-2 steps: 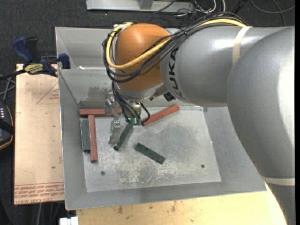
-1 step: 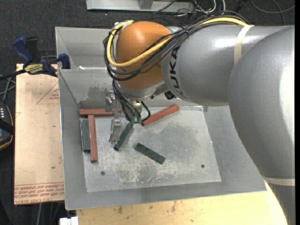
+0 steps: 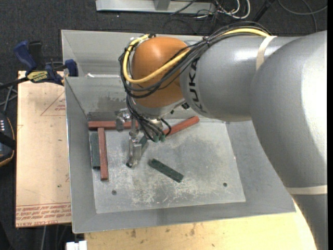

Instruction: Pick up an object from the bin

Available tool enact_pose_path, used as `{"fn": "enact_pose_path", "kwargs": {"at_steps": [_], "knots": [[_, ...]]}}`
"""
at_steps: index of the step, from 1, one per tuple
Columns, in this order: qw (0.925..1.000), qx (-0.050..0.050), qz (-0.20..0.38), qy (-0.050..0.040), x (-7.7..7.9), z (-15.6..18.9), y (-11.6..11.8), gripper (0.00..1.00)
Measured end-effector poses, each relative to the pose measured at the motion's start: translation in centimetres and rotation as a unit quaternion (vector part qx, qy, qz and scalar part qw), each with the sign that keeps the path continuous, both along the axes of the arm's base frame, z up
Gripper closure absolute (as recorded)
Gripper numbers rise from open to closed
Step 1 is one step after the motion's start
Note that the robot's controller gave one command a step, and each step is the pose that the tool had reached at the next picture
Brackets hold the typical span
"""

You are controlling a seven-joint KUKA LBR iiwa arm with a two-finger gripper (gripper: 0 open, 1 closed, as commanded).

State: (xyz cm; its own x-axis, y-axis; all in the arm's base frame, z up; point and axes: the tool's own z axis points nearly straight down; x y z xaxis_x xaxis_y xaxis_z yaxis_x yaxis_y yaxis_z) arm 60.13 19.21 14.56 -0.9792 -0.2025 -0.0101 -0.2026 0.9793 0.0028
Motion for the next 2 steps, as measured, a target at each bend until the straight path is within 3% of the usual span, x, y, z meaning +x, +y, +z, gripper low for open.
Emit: {"fn": "enact_pose_path", "kwargs": {"at_steps": [1, 2], "knots": [[0.9985, -0.002, 0.055, 0.0046, 2.0, -7.9, -3.3, 0.0], [0.9881, -0.002, 0.154, 0.0035, 0.0, -7.6, -3.4, 0.0]]}}
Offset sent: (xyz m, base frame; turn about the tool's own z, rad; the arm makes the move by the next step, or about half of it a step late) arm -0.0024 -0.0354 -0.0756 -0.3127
